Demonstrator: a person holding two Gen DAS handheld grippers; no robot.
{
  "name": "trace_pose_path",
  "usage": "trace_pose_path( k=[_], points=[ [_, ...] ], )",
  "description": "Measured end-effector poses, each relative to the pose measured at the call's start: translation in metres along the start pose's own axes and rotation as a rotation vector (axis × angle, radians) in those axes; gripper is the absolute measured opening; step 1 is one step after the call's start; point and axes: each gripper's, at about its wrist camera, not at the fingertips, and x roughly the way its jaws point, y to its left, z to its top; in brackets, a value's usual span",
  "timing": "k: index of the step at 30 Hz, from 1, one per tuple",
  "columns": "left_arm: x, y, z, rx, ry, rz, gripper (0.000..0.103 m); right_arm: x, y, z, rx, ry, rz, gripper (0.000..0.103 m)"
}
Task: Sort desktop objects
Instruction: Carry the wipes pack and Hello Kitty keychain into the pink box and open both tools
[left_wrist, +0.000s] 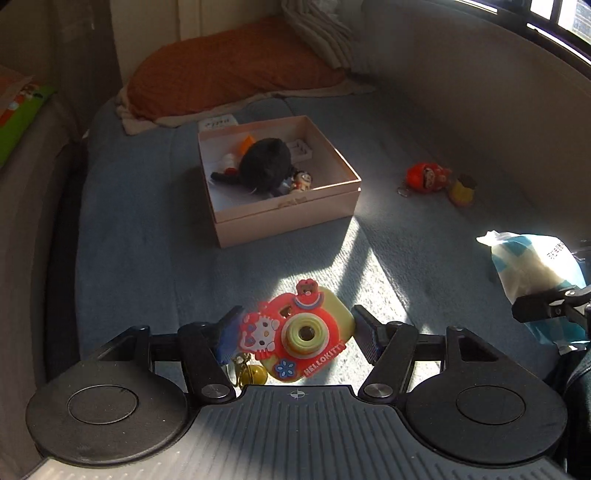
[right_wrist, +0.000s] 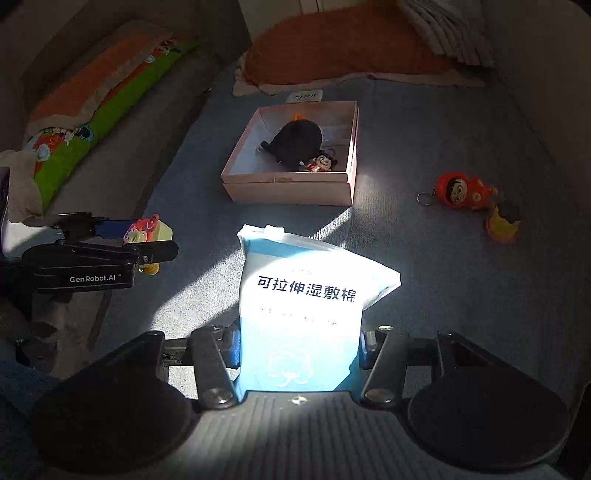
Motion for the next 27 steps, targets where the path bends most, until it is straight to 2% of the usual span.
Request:
trace_pose_path(
  k=[4,8,10,11,13,15,18,20,22,25,27],
  points=[
    [0.008,0.005,0.049,0.009,-0.135,0.025,0.068,0.003,-0.006,0.07,0.061,-0.142,0.011,0.052],
    [0.038,0.017,0.088,-0.001,-0.282,0.063,0.068,0.038,-0.016,0.145,0.141,-0.231,0.015,0.053],
    [0.058,0.026,0.106,-0.029,-0.326,0.091,0.072,0.071,-0.023,0.18,0.18,-0.207,0.038,0.056],
    [0.068,0.031,0.113,-0.038,-0.324,0.093,0.08,0.087,-0.028,0.192,0.208,-0.179,0.038,0.063],
    [0.078,0.041,0.116,-0.061,-0.302,0.09,0.087,0.111,-0.035,0.204,0.25,-0.156,0.029,0.068],
    [0.084,0.047,0.105,-0.082,-0.266,0.091,0.094,0.131,-0.039,0.207,0.239,-0.15,0.008,0.068],
    [0.102,0.05,0.072,-0.086,-0.126,0.177,0.095,0.163,-0.035,0.201,0.132,-0.133,-0.107,0.066],
    [0.117,0.05,0.048,-0.11,-0.026,0.214,0.095,0.187,-0.029,0.196,0.058,-0.096,-0.148,0.049],
    [0.132,0.055,0.027,-0.159,0.047,0.179,0.095,0.21,-0.023,0.192,0.036,-0.059,-0.159,0.04],
    [0.141,0.062,0.008,-0.209,0.09,0.154,0.095,0.24,-0.018,0.187,0.037,-0.037,-0.208,0.038],
    [0.142,0.068,0.004,-0.223,0.097,0.15,0.095,0.252,-0.015,0.188,0.036,-0.048,-0.203,0.038]
  ],
)
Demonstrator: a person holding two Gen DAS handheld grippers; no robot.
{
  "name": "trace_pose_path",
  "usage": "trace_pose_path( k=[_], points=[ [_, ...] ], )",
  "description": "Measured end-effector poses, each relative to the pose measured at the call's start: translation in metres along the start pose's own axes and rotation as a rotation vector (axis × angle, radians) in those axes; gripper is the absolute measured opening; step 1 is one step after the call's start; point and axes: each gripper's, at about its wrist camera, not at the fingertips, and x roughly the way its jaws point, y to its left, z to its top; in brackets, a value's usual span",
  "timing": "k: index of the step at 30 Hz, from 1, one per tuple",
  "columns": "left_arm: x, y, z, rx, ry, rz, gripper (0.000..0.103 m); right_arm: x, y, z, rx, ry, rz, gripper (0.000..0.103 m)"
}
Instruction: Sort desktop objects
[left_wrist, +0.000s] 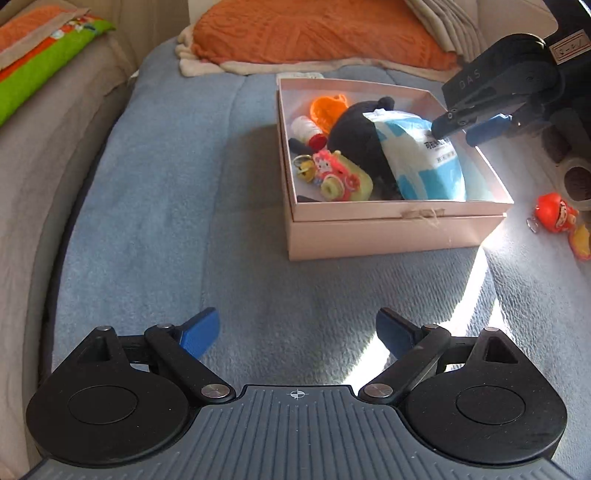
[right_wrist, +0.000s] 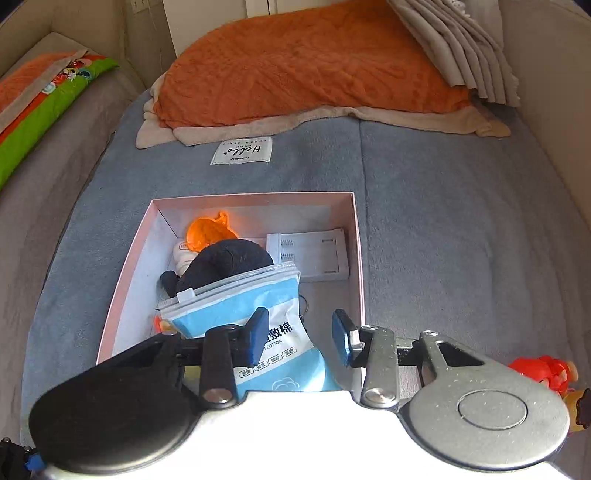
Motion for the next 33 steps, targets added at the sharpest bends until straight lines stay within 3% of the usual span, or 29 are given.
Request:
trace_pose_path(
  k=[4,5,10,12,16,20,23,26,28,31,33],
  points=[
    [-0.006,0.013,0.003,-0.018,-0.055,0.06,0.096,0.02,0.018,0.012,0.053,0.048,0.124,0.038],
    [-0.007,0.017,0.005,-0.034,-0.063,0.071,0.096,0.024,0.024,0.014,0.052,0.06,0.112,0.038],
    [-0.005,0.029,0.01,-0.05,-0.054,0.111,0.097,0.025,0.032,0.01,-0.105,-0.002,-0.135,0.038],
    [0.0,0.028,0.01,-0.045,-0.032,0.121,0.097,0.026,0.023,0.01,-0.116,0.016,-0.158,0.038],
    [0.005,0.02,0.01,-0.032,-0.003,0.114,0.097,0.035,0.008,0.016,0.009,0.068,-0.021,0.038],
    [0.003,0.013,0.01,-0.007,0.0,0.1,0.098,0.043,0.032,0.011,0.023,0.123,0.133,0.038],
    [0.002,0.01,0.008,-0.004,0.005,0.098,0.099,0.027,0.041,0.009,-0.034,0.067,0.159,0.038],
    [-0.001,0.011,0.006,-0.018,0.004,0.091,0.099,-0.008,0.025,0.01,-0.066,-0.046,0.167,0.038],
    [-0.002,0.009,0.005,-0.015,0.001,0.09,0.099,-0.022,0.013,0.009,-0.084,-0.062,0.153,0.038],
    [-0.001,0.003,0.004,-0.011,0.002,0.068,0.099,-0.017,0.005,-0.003,-0.064,0.05,0.212,0.038],
    [-0.002,-0.004,0.003,0.003,0.002,0.05,0.099,-0.006,0.01,-0.016,-0.077,0.104,0.188,0.039]
  ],
)
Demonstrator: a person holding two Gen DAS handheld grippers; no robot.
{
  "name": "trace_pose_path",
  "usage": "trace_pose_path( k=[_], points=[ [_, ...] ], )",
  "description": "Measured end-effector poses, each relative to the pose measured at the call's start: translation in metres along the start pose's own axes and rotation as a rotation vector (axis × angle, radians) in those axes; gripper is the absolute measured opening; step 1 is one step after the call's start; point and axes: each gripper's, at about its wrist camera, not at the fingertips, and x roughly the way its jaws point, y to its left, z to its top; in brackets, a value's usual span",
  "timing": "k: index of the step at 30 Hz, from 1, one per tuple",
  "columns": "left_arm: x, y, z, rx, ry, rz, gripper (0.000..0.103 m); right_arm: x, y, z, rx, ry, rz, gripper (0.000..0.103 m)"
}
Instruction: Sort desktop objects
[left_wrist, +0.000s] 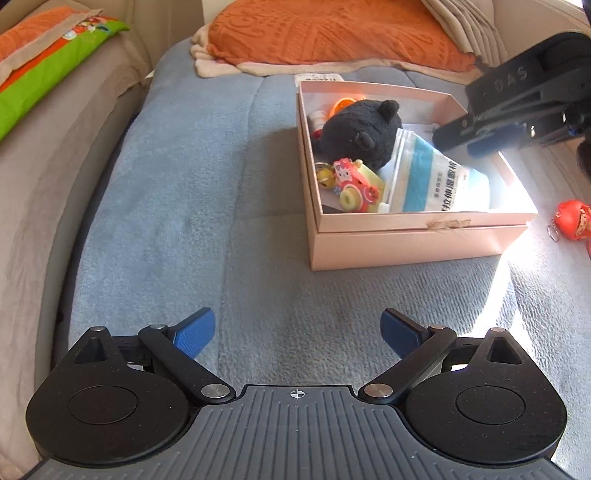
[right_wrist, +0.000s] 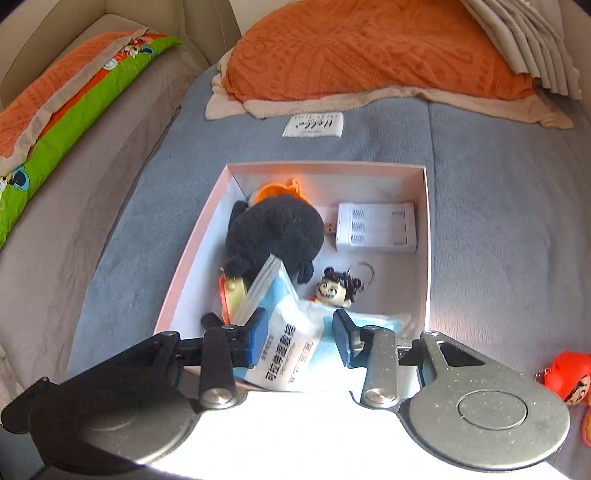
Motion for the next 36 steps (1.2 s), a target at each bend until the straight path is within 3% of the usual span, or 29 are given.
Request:
trace_pose_path(
  k=[5,9,12,14,16,19,23,26,30,33,34,35,36],
  points=[
    [-0.004,-0.014,-0.008,0.041,0.017,-0.02,0.1,0.006,0.003,-0.01,-0.002,-0.06,-0.035,0.044],
    [-0.009,-0.03,-0.017,0.085,0.01,-0.083,0.1,-0.037,-0.011,-0.027,-0.014,-0.212,-0.056,0.045],
    [-0.01,-0.05,-0.02,0.124,0.023,-0.158,0.101,-0.06,-0.051,-0.051,0.044,-0.261,-0.16,0.058],
    [-0.011,-0.068,-0.022,0.163,0.033,-0.223,0.101,-0.067,-0.092,-0.069,0.106,-0.246,-0.254,0.075],
    [-0.013,-0.083,-0.024,0.199,0.035,-0.278,0.101,-0.068,-0.129,-0.087,0.165,-0.227,-0.315,0.081],
    [-0.017,-0.104,-0.031,0.265,0.046,-0.332,0.101,-0.059,-0.158,-0.099,0.144,-0.201,-0.432,0.084],
    [-0.022,-0.118,-0.035,0.327,0.051,-0.333,0.101,-0.045,-0.176,-0.09,0.117,-0.193,-0.445,0.09],
    [-0.024,-0.112,-0.037,0.318,0.064,-0.297,0.101,-0.026,-0.186,-0.075,0.133,-0.11,-0.44,0.099],
    [-0.027,-0.094,-0.043,0.29,0.081,-0.248,0.101,-0.008,-0.189,-0.07,0.1,-0.072,-0.538,0.093],
    [-0.029,-0.081,-0.047,0.27,0.089,-0.223,0.101,-0.002,-0.18,-0.07,-0.013,-0.079,-0.596,0.083],
    [-0.029,-0.078,-0.049,0.266,0.091,-0.211,0.101,-0.001,-0.175,-0.071,-0.06,-0.083,-0.617,0.073],
    [-0.029,-0.076,-0.05,0.262,0.093,-0.201,0.101,-0.001,-0.172,-0.071,-0.086,-0.081,-0.634,0.054],
    [-0.029,-0.074,-0.05,0.257,0.096,-0.191,0.101,-0.001,-0.169,-0.071,-0.105,-0.081,-0.656,0.046]
  ],
)
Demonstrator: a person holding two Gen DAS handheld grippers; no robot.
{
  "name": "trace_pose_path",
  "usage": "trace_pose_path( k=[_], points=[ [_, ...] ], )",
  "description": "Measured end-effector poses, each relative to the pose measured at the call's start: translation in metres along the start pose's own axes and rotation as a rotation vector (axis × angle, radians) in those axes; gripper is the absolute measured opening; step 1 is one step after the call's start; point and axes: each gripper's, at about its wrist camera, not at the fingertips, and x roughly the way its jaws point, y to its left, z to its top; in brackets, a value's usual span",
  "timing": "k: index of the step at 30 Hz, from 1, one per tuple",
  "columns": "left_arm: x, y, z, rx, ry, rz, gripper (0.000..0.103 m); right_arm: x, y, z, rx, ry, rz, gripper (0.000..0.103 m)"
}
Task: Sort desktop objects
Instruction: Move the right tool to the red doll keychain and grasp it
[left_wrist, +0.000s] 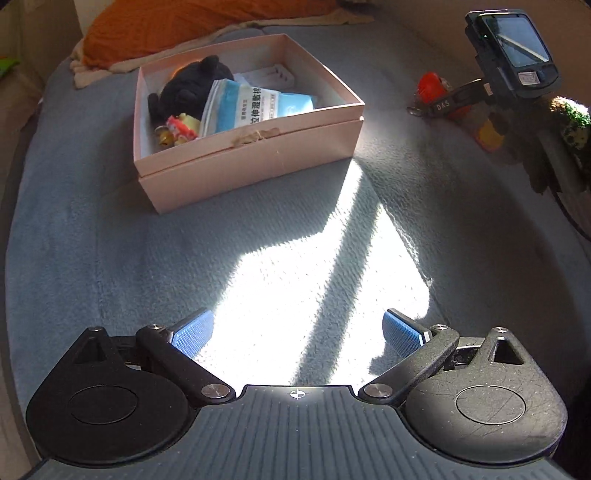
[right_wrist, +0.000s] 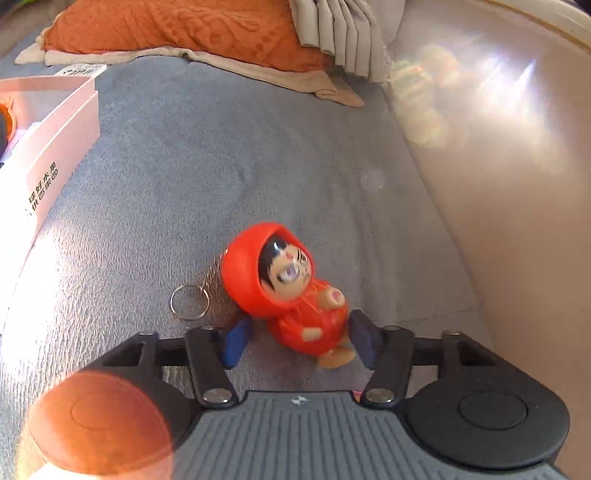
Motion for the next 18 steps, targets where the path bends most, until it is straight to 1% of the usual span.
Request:
trace_pose_path(
  k=[1,3,5,7,10,11,12,13,15,18],
  points=[
    [0.0,0.002,0.0,-0.007,0.004,0.005,0.101,-0.003,0.001,0.0,-0.007,-0.011,-0.009,0.04],
    [0.0,0.003,0.0,-0.02,0.009,0.003,0.101,-0.013,0.0,0.0,-0.016,-0.04,-0.005,0.039],
    [0.0,0.002,0.001,-0.023,0.006,-0.008,0.101,-0.022,0.0,-0.001,-0.019,-0.055,0.01,0.034],
    [0.0,0.0,0.001,-0.014,-0.001,-0.016,0.101,-0.03,0.001,-0.003,-0.026,-0.069,0.024,0.033],
    [0.001,-0.002,0.001,-0.011,-0.005,-0.021,0.101,-0.048,-0.001,-0.007,0.001,-0.076,0.074,0.03],
    [0.001,-0.002,0.001,-0.014,-0.006,-0.021,0.101,-0.056,-0.002,-0.008,0.012,-0.08,0.098,0.022],
    [0.001,-0.002,0.0,-0.016,-0.006,-0.02,0.101,-0.065,-0.002,-0.011,0.021,-0.078,0.132,0.009],
    [0.001,-0.001,0.0,-0.019,-0.006,-0.015,0.101,-0.075,0.001,-0.012,0.031,-0.07,0.177,0.0],
    [0.002,0.001,-0.001,-0.024,-0.01,0.014,0.101,-0.097,0.008,-0.017,0.031,-0.08,0.27,0.0],
    [0.008,0.008,0.0,-0.032,0.004,0.077,0.101,-0.125,0.028,-0.023,-0.008,-0.091,0.39,0.001]
  ],
)
